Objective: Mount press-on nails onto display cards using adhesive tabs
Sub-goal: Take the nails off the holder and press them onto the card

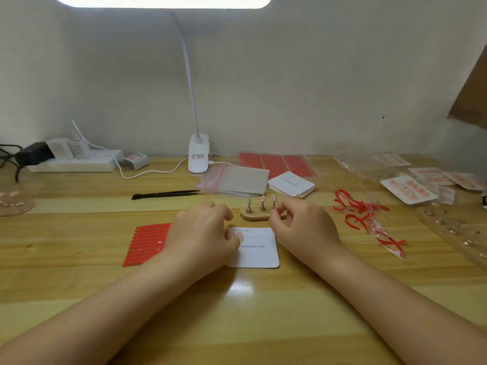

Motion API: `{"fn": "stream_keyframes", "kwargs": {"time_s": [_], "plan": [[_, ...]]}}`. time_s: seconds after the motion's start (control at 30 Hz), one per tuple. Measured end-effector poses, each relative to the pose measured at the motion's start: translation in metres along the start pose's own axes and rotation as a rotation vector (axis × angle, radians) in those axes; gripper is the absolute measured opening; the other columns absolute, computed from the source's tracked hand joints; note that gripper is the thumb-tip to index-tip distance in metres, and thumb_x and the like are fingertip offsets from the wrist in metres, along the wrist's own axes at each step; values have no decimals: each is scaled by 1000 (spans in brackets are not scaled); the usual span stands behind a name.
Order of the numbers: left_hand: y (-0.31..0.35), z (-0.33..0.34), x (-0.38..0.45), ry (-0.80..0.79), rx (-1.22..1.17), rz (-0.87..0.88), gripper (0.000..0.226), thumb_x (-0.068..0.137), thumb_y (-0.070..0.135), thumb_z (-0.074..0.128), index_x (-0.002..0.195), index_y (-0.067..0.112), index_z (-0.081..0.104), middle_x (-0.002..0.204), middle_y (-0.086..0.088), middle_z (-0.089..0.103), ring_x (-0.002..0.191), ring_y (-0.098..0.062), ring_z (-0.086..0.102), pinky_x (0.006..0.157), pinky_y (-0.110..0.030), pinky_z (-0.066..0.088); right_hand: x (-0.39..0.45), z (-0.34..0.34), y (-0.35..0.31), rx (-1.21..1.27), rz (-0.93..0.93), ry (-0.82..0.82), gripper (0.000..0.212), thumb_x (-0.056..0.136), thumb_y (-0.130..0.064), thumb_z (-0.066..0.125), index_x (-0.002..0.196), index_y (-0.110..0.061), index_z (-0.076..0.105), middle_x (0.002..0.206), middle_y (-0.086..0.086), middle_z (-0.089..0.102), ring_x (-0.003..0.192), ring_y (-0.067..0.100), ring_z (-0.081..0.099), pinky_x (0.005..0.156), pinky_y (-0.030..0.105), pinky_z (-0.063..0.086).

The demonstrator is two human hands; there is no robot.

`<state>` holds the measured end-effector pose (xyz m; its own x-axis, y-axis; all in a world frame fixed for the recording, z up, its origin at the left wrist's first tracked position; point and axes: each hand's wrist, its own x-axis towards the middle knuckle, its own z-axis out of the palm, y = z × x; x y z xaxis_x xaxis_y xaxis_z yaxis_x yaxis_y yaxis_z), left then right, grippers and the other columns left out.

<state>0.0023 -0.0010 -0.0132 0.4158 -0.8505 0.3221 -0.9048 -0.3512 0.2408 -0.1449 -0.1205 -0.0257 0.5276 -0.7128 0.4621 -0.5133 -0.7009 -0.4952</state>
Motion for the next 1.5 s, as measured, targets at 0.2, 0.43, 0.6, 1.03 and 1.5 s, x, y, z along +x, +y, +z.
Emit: {"fn": "stream_keyframes", "kwargs": {"time_s": [0.2,0.43,0.6,1.03,1.5], "plan": [[-5,14,7,-120,-242,51,62,94,25,48,150,26,22,145,9,44,133,-11,27,106,-25,12,5,5,4,56,19,-85,18,92,-22,57,94,-19,75,50,-12,45,56,13,49,54,28,40],[-9,20,8,-102,-297,144,62,94,27,49,150,31,22,138,18,49,129,-4,28,100,-20,8,9,8,6,-40,7,-110,27,95,-26,52,79,-14,70,58,1,57,60,23,52,48,29,33],[-8,22,6,-55,-259,211,61,93,36,50,148,33,25,133,21,51,123,0,28,98,-17,8,14,7,6,-86,5,-116,30,96,-35,54,83,-18,74,63,-1,61,64,19,55,51,29,36],[-3,16,1,228,-320,211,38,92,38,49,127,24,59,116,12,66,110,-14,57,98,-35,37,7,7,2,50,-201,102,10,91,-17,61,88,-13,69,73,-4,61,65,14,54,61,33,46],[0,12,0,311,-342,290,26,83,34,72,103,17,70,96,5,69,87,-17,62,79,-41,47,-1,11,-6,277,-438,122,11,80,-1,76,88,-8,77,75,-3,70,68,0,53,68,11,42]]}}
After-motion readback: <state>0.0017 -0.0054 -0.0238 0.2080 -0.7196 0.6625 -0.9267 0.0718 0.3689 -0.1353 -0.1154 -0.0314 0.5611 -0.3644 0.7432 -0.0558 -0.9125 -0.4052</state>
